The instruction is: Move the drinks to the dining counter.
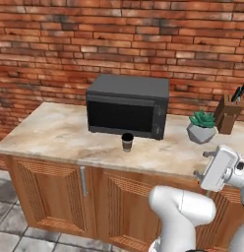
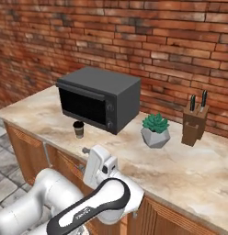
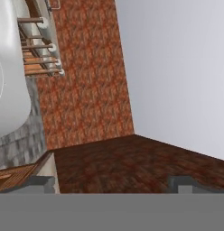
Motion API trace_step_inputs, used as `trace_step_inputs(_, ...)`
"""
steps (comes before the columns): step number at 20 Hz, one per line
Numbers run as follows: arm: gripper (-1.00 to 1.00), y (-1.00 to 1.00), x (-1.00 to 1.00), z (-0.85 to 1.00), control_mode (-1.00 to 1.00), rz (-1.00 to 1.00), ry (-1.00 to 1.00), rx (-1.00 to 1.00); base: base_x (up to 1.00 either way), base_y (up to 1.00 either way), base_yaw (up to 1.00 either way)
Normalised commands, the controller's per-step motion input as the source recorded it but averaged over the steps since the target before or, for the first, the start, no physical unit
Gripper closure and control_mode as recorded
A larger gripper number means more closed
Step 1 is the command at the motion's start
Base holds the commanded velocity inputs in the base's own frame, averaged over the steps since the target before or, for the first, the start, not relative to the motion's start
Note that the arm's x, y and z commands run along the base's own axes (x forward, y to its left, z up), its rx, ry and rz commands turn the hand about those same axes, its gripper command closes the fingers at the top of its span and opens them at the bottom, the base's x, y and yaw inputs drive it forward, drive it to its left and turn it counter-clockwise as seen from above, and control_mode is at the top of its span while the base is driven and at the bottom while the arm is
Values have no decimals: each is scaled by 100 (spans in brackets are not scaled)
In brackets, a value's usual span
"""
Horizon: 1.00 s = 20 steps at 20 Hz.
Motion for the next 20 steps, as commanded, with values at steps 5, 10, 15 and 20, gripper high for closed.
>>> trace_step_inputs(5,-100,0,0,0,100,0,0,0,45,-2,-26)
trace_step_inputs(10,-100,0,0,0,100,0,0,0,57,50,-7)
trace_step_inputs(15,-100,0,0,0,100,0,0,0,20,91,4)
trace_step_inputs(20,-100,0,0,0,100,0,0,0,3,84,14)
